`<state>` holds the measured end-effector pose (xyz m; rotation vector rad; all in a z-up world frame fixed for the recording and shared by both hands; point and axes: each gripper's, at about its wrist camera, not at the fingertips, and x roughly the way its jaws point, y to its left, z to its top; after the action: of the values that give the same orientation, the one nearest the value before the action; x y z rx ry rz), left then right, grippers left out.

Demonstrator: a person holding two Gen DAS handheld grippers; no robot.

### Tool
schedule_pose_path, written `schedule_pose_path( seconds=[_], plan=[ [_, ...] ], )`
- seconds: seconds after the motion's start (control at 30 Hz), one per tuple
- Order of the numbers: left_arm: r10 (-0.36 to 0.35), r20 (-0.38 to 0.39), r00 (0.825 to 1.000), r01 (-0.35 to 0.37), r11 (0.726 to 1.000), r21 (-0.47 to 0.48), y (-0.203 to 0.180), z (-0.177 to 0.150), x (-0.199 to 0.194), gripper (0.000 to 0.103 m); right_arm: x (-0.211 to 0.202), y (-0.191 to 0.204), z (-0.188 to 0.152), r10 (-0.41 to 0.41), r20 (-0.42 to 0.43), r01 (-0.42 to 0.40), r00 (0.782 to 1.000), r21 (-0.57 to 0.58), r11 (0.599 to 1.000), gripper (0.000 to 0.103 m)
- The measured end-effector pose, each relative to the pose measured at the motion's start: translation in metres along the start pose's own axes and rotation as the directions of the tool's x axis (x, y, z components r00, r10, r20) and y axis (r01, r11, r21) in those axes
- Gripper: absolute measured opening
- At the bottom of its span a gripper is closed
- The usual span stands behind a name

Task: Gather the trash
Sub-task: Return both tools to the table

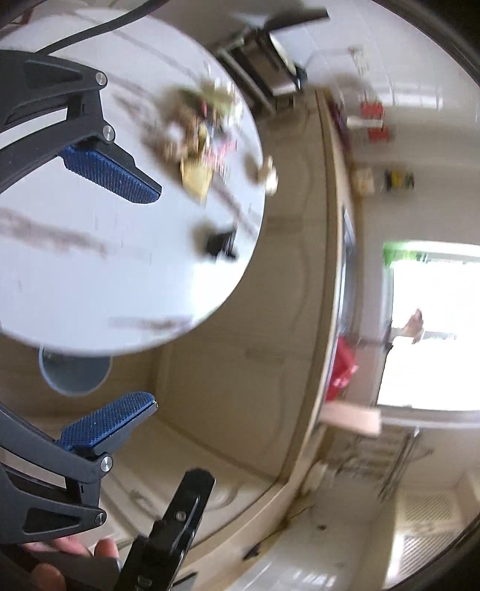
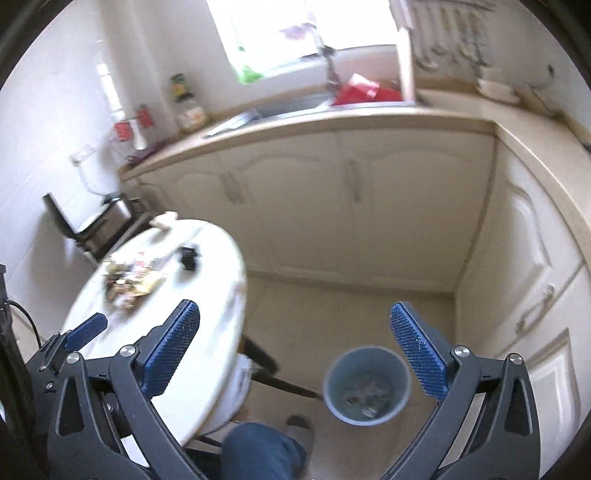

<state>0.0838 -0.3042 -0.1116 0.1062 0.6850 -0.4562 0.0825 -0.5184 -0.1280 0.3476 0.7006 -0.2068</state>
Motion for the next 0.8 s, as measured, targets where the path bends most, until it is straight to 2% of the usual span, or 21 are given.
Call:
schedule_pose_path(
  seconds=[0.23, 0.43, 0.63, 0.8],
  plan=[
    [0.120, 0.076, 0.990, -0.114, 0.990, -0.085, 0.069, -0.019, -0.070, 0.102, -0.018, 0.086, 0.003, 0.110, 0.052, -0.103, 0.993, -0.114, 0.988, 0.103],
    [0.220, 0.134, 0.966, -0.196, 0.965, -0.174, 0.115, -0.056, -0.135, 0.102, -0.025, 0.159, -0.003, 0.213, 0.066, -0.195, 0.975, -0.207, 0.959, 0.103],
    [0.326, 0.138, 0.935, -0.286, 0.926, -0.246, 0.150, -0.082, -0.171, 0.102, -0.018, 0.215, -0.015, 0.295, 0.030, -0.275, 0.955, -0.284, 0.919, 0.103],
    [0.371, 0.135, 0.919, -0.325, 0.905, -0.276, 0.154, -0.084, -0.183, 0.102, -0.008, 0.244, -0.020, 0.320, 0.010, -0.300, 0.947, -0.322, 0.898, 0.103]
  ],
)
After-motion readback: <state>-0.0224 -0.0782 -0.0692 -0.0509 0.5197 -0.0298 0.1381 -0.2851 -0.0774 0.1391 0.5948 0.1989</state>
